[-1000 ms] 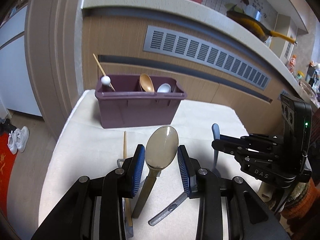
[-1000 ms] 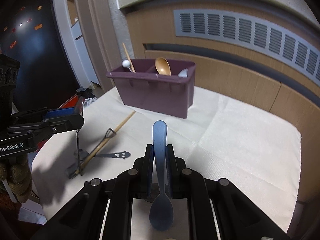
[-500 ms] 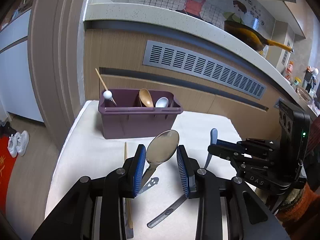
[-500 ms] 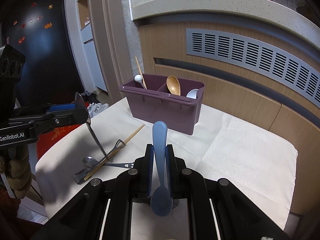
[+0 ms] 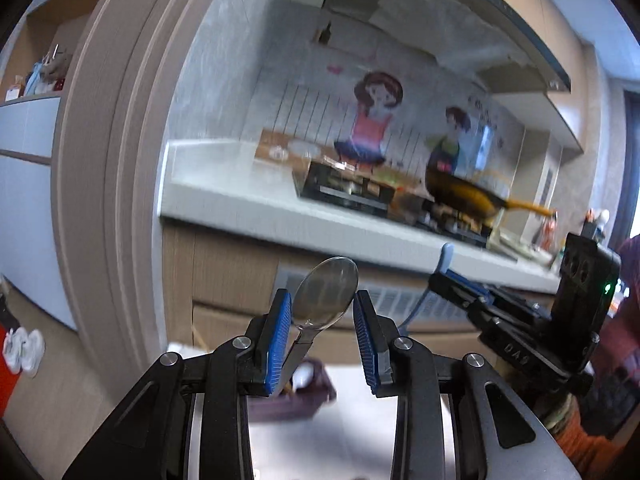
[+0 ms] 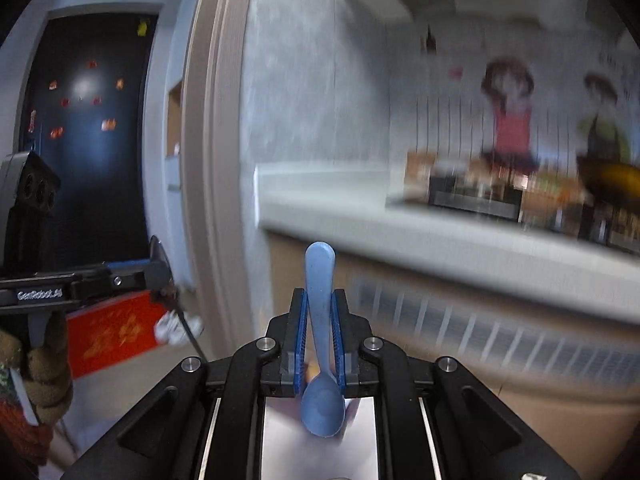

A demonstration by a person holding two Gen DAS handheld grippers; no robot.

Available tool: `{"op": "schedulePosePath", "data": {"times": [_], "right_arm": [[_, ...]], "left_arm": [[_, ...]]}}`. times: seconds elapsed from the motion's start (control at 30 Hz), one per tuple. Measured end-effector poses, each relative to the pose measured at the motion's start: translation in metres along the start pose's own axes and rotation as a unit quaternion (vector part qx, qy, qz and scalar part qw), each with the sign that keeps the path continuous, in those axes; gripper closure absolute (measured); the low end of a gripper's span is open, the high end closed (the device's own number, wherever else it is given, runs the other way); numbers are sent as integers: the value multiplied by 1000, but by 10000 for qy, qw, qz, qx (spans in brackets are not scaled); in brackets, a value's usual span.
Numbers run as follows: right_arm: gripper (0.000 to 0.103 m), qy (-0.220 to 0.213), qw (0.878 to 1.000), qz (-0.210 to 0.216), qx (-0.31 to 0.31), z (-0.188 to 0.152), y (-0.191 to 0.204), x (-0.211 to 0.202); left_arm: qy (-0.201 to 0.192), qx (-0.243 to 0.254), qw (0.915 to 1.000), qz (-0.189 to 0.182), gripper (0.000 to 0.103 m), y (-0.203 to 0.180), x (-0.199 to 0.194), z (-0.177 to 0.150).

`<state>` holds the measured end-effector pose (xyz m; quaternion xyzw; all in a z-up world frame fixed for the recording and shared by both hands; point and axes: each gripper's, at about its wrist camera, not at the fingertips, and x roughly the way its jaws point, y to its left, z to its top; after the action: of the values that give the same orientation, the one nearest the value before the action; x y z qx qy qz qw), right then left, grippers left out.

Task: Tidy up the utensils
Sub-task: 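Lower both spoons into the purple caddy and open both tools, then grasp the steel shovel-head utensil with the left tool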

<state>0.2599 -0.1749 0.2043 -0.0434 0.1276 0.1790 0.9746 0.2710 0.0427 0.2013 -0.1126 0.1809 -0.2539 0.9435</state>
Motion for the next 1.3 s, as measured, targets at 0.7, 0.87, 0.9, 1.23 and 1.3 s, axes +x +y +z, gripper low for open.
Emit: {"op": "schedulePosePath", "data": {"times": [0.7,0.87,0.9,1.23,1.3], "right_arm": [[91,1588,9857,103,545,-109,-23,167],[84,2252,9711,264,742,-139,-29,178],[84,2231,9720,195,710,-140,-29,172],[75,2479,9568,1517,133,-164,8,102],[75,2942,9362,1922,-102,-194,31,95]], "left_arm": [[1224,-1098,9864,55,68,112,147,-74],[1543,-1064,9818,302,53,115,156,-98],[1541,-1064,9817,335,52,115,152,-99],[1469,-764,9778,1285,48,114,67,-120],[1608,-752,9747,1358,48,117,57,-137]]}}
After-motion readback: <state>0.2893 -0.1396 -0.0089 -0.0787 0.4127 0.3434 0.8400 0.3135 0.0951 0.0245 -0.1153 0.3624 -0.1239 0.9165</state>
